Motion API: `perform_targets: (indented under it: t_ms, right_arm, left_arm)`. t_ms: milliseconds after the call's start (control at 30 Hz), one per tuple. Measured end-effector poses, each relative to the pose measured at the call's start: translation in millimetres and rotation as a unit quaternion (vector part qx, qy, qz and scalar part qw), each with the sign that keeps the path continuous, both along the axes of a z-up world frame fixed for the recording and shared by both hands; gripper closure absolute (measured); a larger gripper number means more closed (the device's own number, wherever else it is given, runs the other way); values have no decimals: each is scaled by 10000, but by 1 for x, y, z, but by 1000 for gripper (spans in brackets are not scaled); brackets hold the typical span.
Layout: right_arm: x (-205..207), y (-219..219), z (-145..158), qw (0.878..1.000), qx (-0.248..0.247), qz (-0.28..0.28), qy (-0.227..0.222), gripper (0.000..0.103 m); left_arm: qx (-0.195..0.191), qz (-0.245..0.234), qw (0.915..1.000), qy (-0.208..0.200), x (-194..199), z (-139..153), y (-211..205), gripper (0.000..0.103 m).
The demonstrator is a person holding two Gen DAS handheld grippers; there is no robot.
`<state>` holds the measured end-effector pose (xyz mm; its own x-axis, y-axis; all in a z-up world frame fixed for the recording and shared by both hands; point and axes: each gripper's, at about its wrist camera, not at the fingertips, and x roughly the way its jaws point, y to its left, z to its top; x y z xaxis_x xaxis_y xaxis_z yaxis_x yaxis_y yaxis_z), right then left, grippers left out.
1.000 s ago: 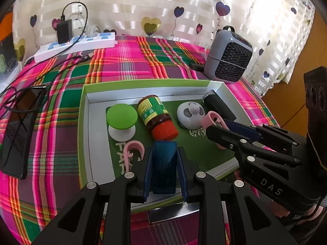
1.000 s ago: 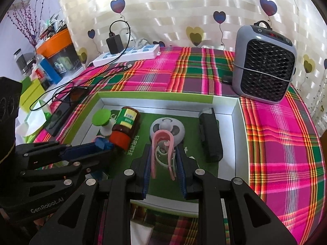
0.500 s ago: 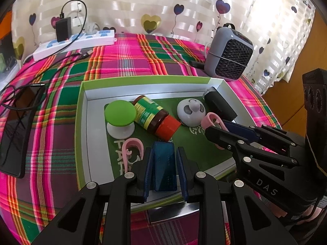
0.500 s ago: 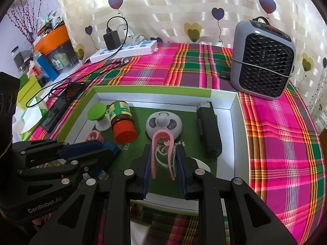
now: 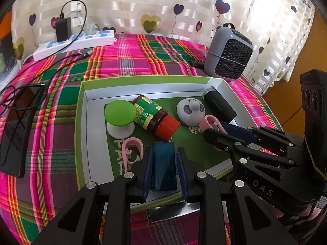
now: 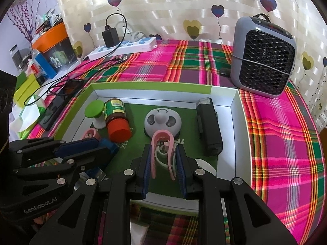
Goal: Organize rigid objects
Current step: 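Lower the blue USB device and pink cable into the tray and open both grippers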
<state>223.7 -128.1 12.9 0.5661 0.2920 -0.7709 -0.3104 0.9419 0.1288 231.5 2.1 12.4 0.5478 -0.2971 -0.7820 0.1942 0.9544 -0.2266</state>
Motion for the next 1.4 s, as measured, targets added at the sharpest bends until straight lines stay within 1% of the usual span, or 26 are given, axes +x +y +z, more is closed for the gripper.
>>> perform_targets:
  t_ms: [200,633,1000,1100,1133,1167,1400]
  right_arm:
    - [0,0,1,10000,0,-20,6,78]
    - [-2,-2,0,9999,125,-42,60,78]
    - [-4,-3,2,9998,173,-79,17,77]
    - [-6,-4,3,9998,197,-96,-10,75]
    - [-7,-4,3,9997,209,-94,-17,70]
    - [-7,-4,4,9997,215,-88,-26,67]
    - [-12,-3,6,9997,228,-103,-70,67]
  left_arm:
    - [20,-17,10000,-15,-1,0,-1,76]
    - [31,-26,10000,-22,-2,0,-2,75]
    - [79,-19,9999,-70,-4,3,-2,70]
    - [95,-24,9999,-110,-6,5,-2,69]
    - [97,-19,9999,-116,-6,5,-2,68]
    - [100,-12,9999,-124,-7,6,-2,68]
    - [170,27,9996,-235,-14,11,-1,68]
